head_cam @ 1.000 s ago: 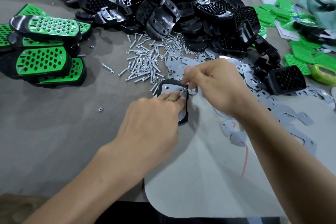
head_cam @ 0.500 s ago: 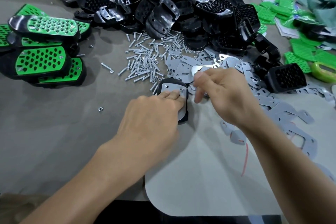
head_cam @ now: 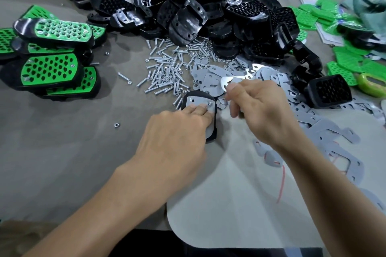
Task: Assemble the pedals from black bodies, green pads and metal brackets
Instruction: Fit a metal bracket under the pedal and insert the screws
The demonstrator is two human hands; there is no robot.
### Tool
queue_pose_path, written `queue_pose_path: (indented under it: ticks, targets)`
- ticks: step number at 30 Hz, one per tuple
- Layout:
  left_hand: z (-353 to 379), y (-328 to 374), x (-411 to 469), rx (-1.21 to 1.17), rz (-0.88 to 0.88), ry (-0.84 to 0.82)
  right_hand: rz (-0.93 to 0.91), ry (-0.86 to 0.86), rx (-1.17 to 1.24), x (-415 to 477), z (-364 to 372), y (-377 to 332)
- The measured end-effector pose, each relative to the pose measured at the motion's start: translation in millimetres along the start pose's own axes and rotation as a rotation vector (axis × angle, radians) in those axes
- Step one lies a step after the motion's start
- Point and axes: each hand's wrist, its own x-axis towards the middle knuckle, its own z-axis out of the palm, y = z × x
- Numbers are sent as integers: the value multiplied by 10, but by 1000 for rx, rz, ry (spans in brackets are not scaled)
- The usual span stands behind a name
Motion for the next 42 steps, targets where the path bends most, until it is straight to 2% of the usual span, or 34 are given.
queue_pose_path:
  ticks: [3, 5, 13, 24, 28, 32, 33, 36, 42]
  targets:
    - [4, 10, 2, -10, -4, -9, 4, 88, 52, 121, -9, -130]
    - [8, 7, 5, -5, -10, -11, -18, 78, 25, 306, 40, -259]
    - [28, -8, -59, -66, -22, -8, -233, -357, -628, 904, 450, -652]
    - [74, -21, -64, -46, -11, -20, -325, -278, -843, 980, 596, -678]
    - [61, -4, -62, -48, -17, -17, -258, -291, -759, 918, 607, -675]
    - [56, -2, -80, -61, -25, -8, -135, -199, -404, 854, 384, -647]
    - [54, 0, -83, -64, -26, -9, -133, -220, -334, 818, 305, -644]
    - [48, -7, -79, -61, -24, -11, -153, -355, -339, 662, 163, -657]
    - [26, -30, -81, -60, -18, -47, -135, -313, -334, 576, 225, -562]
